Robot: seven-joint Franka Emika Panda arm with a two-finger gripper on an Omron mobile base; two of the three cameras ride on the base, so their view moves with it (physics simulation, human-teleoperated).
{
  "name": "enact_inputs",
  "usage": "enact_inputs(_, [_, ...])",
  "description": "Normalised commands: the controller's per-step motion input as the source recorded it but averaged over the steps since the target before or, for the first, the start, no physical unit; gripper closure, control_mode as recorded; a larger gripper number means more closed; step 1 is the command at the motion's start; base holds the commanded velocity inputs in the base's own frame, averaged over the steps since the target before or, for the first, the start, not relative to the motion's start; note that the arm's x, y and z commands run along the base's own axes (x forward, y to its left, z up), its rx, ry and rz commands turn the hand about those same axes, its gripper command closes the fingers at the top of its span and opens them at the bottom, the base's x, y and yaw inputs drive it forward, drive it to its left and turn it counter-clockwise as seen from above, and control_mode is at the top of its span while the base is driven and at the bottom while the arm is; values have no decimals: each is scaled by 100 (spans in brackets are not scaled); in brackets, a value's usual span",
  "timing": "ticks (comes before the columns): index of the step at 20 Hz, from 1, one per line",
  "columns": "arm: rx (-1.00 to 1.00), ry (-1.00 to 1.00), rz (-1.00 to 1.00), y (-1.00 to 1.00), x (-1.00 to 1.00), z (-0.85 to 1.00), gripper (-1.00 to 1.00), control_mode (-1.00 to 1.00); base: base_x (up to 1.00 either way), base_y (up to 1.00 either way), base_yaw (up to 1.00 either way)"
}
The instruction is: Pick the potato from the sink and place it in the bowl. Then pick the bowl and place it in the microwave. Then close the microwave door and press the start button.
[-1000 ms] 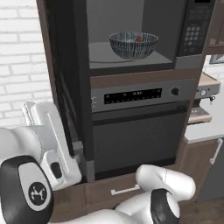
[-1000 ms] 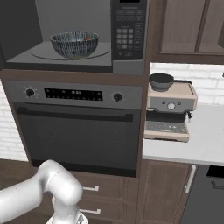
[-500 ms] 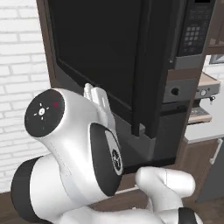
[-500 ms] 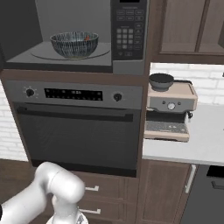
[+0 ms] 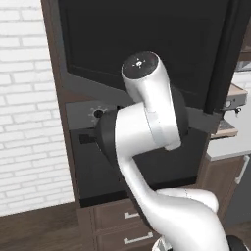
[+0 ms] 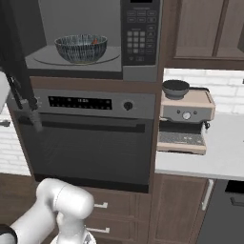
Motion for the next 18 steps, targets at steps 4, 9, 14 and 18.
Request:
enact_inputs(4, [0, 33, 3, -100, 100, 18, -100, -100, 0, 0, 0])
enact_inputs(9, [0, 25, 18, -92, 100, 27, -100, -100, 0, 0, 0])
enact_inputs(14, [-2, 14, 25, -73, 100, 4, -100, -100, 0, 0, 0])
enact_inputs(18, [-10, 1, 26, -31, 100, -7, -100, -100, 0, 0, 0])
